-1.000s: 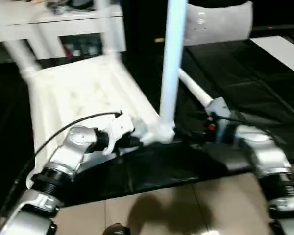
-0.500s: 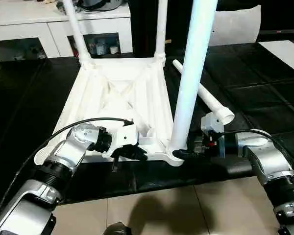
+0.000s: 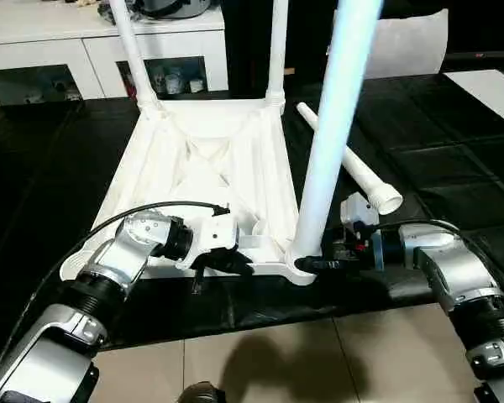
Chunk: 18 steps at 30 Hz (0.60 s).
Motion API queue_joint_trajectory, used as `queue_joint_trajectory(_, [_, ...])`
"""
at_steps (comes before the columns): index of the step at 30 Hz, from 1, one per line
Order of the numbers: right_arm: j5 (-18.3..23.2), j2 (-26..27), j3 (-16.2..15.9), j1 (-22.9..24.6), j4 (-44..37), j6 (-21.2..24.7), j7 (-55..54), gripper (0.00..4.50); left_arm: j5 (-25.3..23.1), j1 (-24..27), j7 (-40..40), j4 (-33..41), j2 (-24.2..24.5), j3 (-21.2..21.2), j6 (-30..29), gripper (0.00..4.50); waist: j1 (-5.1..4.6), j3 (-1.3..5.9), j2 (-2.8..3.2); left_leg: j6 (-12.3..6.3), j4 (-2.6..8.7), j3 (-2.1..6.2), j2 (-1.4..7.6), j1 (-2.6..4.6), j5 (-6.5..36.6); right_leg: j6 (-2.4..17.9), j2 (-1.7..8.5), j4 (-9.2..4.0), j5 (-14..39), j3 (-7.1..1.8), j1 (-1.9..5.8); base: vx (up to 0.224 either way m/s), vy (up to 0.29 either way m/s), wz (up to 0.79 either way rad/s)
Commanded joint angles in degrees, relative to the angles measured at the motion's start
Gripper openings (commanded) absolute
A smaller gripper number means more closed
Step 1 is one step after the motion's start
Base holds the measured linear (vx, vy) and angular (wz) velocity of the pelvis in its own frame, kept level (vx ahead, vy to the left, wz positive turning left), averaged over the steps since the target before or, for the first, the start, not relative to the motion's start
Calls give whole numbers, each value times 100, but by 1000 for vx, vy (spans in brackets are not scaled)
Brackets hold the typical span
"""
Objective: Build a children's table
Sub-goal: Rotate leg to tighten
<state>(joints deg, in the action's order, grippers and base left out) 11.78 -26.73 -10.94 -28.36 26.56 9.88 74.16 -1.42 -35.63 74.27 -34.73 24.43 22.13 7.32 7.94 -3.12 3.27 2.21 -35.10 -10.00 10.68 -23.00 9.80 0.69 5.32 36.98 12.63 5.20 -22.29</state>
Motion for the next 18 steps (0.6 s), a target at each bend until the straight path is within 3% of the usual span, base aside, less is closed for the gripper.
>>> queue_joint_trajectory(1, [224,157,89,45,-259,331,-138,267,-13,9,-15,149,-90,9,-160,0,-74,438,-42,-267,403,82,300,154,1095,1440,370,-443,361,-313,252,0,0,0])
queue_joint_trajectory(3, [257,324,144,102,-398,527,-468,265,83,68,-263,296,-174,-123,-478,0,-76,437,-40,-250,410,80,307,161,1114,1429,379,-451,447,-315,238,0,0,0])
queue_joint_trajectory(4, [64,569,173,78,-346,596,-1098,265,160,119,-649,522,-321,-278,-979,0,-94,427,-23,-182,427,92,313,154,1180,1425,385,-449,545,-313,237,0,0,0])
queue_joint_trajectory(7, [-69,829,234,-8,-223,710,-1682,264,173,153,-1054,719,-485,-396,-1382,0,-211,392,-25,6,461,108,280,167,1529,1309,395,-529,1169,-309,236,0,0,0])
queue_joint_trajectory(10, [-183,1357,410,-231,70,865,-2676,264,177,194,-1846,1025,-909,-594,-1964,0,-363,382,-18,128,489,132,271,131,1573,1278,377,-522,1198,-304,258,0,0,0])
queue_joint_trajectory(11, [-284,1645,505,-366,282,880,-3277,264,143,184,-2263,1107,-1211,-655,-2189,0,-442,383,-44,166,496,133,269,114,1523,1293,373,-512,1132,-301,252,0,0,0])
queue_joint_trajectory(12, [-346,1786,555,-423,367,907,-3592,264,118,178,-2461,1148,-1366,-676,-2298,0,-475,376,-35,164,489,130,253,127,1573,1295,371,-535,1207,-297,236,0,0,0])
queue_joint_trajectory(15, [-568,2145,714,-597,756,938,-4675,264,43,148,-3025,1210,-1841,-697,-2564,0,-573,411,-49,0,431,106,212,80,1161,1332,361,-531,761,-309,271,0,0,0])
queue_joint_trajectory(16, [-590,2171,733,-619,808,932,-4783,264,37,141,-3064,1209,-1875,-696,-2570,0,-587,441,-78,-106,408,102,200,65,940,1348,355,-520,497,-297,300,0,0,0])
queue_joint_trajectory(18, [-630,2183,724,-635,877,742,-4838,264,-5,123,-3135,1214,-1911,-654,-2558,0,-568,450,-67,-300,373,79,182,65,729,1377,345,-510,223,-297,288,0,0,0])
